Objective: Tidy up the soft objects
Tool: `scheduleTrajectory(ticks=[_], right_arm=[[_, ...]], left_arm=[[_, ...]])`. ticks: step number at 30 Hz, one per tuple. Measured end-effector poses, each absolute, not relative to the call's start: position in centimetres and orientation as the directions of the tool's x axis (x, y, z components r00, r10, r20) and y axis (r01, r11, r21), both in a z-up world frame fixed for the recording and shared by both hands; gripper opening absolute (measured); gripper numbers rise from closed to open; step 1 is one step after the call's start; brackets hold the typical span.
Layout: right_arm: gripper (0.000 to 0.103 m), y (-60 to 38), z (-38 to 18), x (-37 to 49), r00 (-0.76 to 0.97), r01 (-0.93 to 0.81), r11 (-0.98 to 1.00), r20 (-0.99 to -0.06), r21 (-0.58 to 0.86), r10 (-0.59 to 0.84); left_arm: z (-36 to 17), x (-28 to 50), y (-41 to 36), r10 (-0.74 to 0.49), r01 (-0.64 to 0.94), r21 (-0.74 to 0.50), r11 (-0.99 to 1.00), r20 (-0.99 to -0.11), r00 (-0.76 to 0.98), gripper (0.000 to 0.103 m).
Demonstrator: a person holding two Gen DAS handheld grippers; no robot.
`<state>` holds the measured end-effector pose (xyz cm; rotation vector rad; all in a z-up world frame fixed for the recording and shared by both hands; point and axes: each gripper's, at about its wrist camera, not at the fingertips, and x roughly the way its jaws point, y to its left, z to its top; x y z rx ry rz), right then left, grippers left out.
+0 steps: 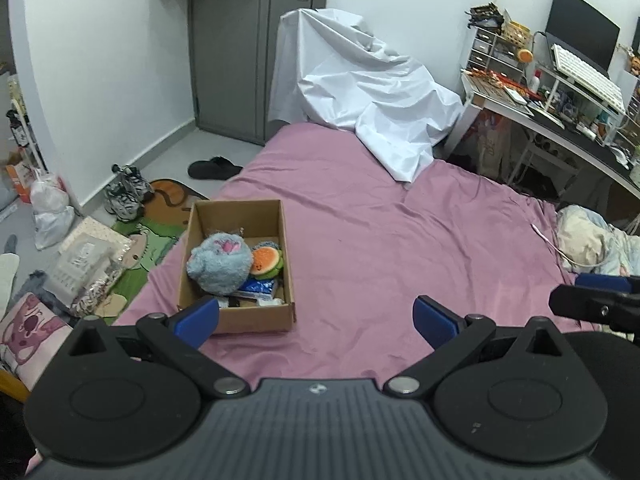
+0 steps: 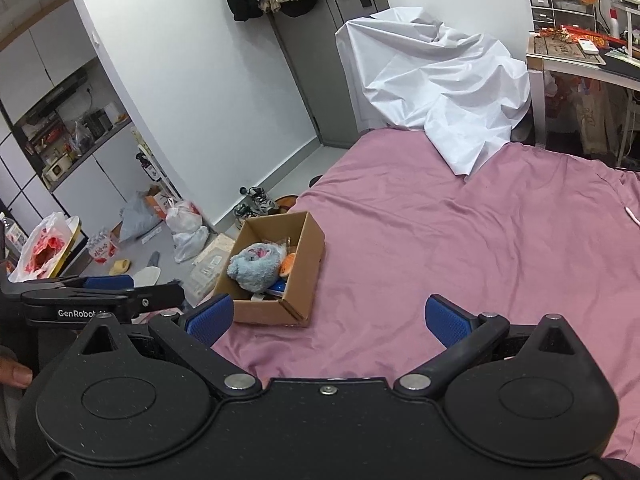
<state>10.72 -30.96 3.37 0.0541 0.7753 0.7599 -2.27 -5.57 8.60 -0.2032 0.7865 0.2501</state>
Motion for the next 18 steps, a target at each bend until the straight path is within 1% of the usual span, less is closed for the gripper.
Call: scheduleTrajectory(ticks=[9, 18], right_arm=[[0.103, -31.3, 3.0, 11.0, 0.474, -0.580, 0.755, -0.626, 0.307, 0.619], [0.103, -31.9, 2.6, 11.2, 0.463, -0.581, 0.747, -0.624, 0.323, 0.630]], left_arm=[[8.3, -2.0, -6.4, 0.178, -0.318, -0.064, 0.946, -0.716, 0.675, 0.102], [8.0, -1.3, -6.8, 0.179, -0.318, -0.058, 0.946, -0.726, 0.664, 0.102]])
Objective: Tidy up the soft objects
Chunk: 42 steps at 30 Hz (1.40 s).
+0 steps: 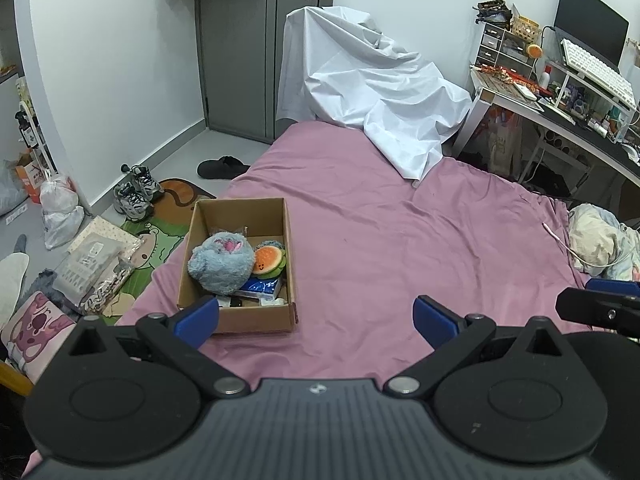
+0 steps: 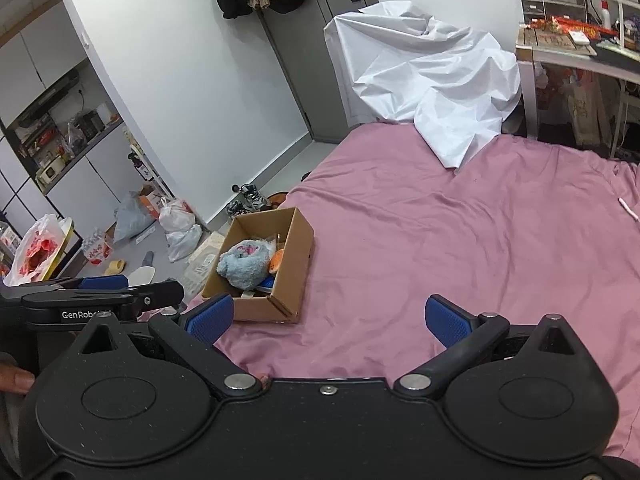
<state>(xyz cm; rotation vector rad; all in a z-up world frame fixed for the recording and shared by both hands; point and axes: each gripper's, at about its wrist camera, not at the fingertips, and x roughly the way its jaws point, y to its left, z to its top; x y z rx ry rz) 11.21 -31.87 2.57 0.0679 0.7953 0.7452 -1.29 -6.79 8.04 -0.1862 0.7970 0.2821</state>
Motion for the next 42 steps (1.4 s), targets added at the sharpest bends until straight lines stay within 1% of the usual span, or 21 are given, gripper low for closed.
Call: scheduleTrajectory(ticks=[19, 42], right_arm=[[0.103, -32.00, 2.43, 11.51, 0.461, -0.589, 0.744, -0.625, 0.315, 0.630], [0.103, -32.43, 2.32, 11.65, 0.472, -0.592, 0.741, -0.610, 0.316, 0.637]], left_arm=[[7.60, -0.83, -6.90, 0.176, -0.331, -0.065, 0.941, -0.741, 0.648, 0.102], [7.61, -0.79, -6.92, 0.189, -0.325, -0.043, 0.945, -0.739, 0.647, 0.102]])
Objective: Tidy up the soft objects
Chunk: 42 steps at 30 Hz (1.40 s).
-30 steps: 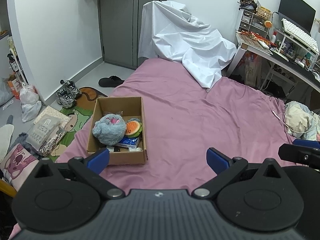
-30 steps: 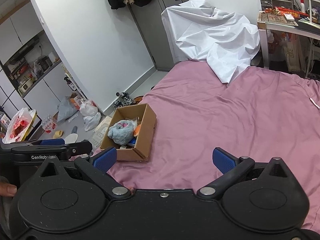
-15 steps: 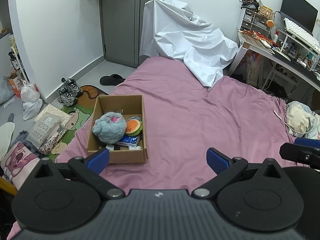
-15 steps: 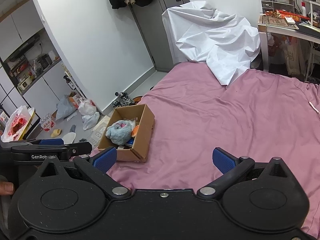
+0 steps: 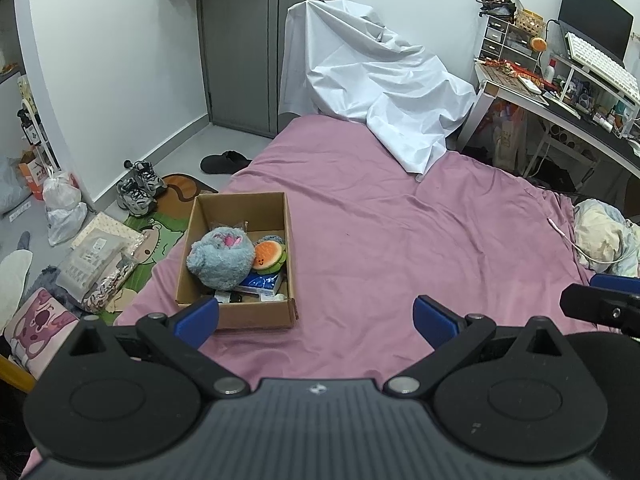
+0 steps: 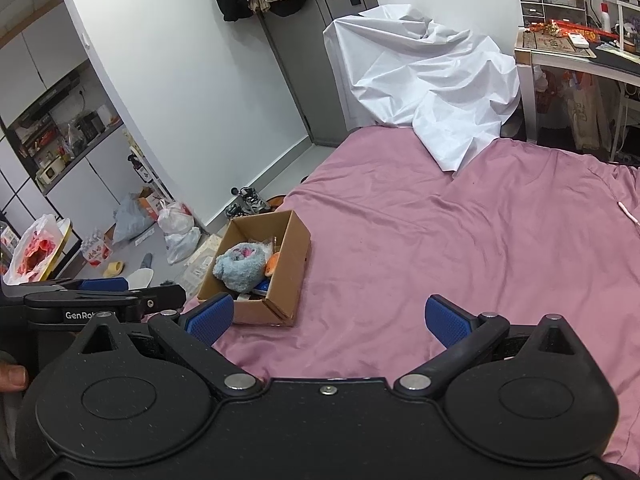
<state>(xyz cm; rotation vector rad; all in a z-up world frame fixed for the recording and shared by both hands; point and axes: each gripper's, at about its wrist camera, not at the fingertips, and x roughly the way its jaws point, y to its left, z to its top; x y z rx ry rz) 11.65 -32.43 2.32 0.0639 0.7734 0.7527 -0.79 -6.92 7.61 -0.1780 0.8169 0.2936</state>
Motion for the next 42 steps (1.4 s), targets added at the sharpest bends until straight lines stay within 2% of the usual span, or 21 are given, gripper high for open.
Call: scheduleTrajectory(ticks=[42], right_arm=[[0.103, -32.65, 2.34, 11.55, 0.479, -0.586, 0.745, -0.605, 0.319, 0.636]], left_arm=[[7.55, -0.89, -7.46, 0.187, -0.325, -0.045, 0.944, -0.742, 0.644, 0.102]])
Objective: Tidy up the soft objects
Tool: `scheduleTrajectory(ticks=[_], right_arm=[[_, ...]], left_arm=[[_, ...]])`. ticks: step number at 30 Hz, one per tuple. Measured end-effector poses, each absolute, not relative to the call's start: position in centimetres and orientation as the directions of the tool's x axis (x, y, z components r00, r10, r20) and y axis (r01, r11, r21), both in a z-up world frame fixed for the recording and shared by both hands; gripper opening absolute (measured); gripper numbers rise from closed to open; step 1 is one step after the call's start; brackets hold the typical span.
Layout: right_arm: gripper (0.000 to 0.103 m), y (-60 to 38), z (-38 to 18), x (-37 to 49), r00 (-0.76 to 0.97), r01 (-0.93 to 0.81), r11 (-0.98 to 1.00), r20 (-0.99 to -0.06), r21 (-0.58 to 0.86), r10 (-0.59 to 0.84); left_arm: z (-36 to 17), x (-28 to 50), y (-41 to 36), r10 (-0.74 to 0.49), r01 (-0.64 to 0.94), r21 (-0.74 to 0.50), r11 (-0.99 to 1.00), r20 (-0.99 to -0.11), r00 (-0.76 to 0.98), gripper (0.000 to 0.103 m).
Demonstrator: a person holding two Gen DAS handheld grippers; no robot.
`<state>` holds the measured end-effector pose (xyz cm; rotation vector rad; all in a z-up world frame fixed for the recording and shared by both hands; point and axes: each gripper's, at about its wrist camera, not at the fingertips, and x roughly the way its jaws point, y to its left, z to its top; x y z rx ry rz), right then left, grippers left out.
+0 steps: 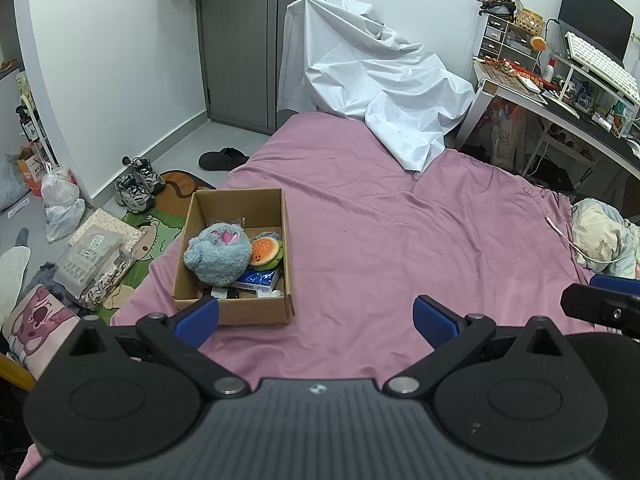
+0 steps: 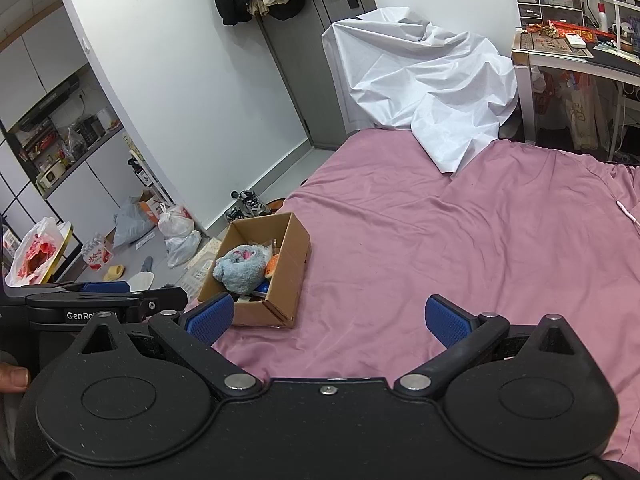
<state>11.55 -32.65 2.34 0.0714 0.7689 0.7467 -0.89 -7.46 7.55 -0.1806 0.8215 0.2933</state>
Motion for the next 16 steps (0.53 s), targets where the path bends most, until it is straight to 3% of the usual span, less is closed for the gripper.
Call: scheduleTrajectory(ticks=[16], right_arm=[[0.103, -32.67, 2.53, 11.58, 0.481, -0.585, 0.745, -0.603, 0.320, 0.636]], left_arm=[[7.60, -0.88, -7.48, 0.186, -0.324, -0.044, 0.945, -0.743, 0.643, 0.102]])
